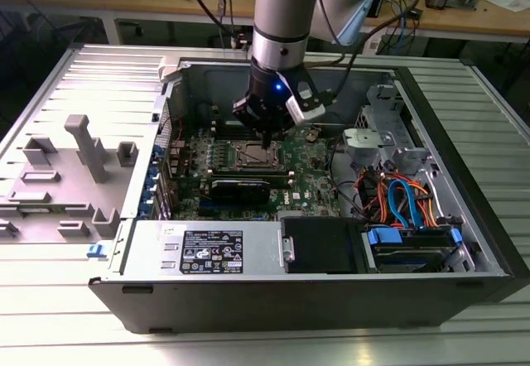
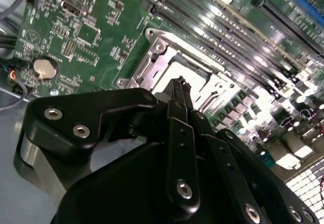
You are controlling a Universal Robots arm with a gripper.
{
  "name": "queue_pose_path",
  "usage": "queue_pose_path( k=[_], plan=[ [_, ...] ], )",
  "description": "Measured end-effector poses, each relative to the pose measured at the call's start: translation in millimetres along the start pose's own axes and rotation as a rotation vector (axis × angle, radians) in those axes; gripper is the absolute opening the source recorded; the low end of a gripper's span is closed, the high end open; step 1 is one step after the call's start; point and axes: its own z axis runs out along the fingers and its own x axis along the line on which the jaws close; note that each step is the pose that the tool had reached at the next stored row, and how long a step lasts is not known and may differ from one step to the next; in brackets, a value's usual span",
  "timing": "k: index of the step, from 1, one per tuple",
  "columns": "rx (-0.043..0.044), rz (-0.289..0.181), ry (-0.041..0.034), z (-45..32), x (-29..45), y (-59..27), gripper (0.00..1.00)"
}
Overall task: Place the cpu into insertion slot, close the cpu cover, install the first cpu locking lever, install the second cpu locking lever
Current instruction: 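Install the second cpu locking lever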
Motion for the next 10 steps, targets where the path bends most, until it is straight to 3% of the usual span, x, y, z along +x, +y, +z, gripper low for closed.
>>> queue_pose_path(
  k=[7, 9, 10],
  plan=[
    [0.0, 0.0, 0.0, -7.8, 0.3, -1.4, 0.11],
    [0.0001, 0.0, 0.0001, -8.6, 0.7, -7.3, 0.11],
    [0.0, 0.0, 0.0, -8.8, 1.6, -21.9, 0.11]
  ],
)
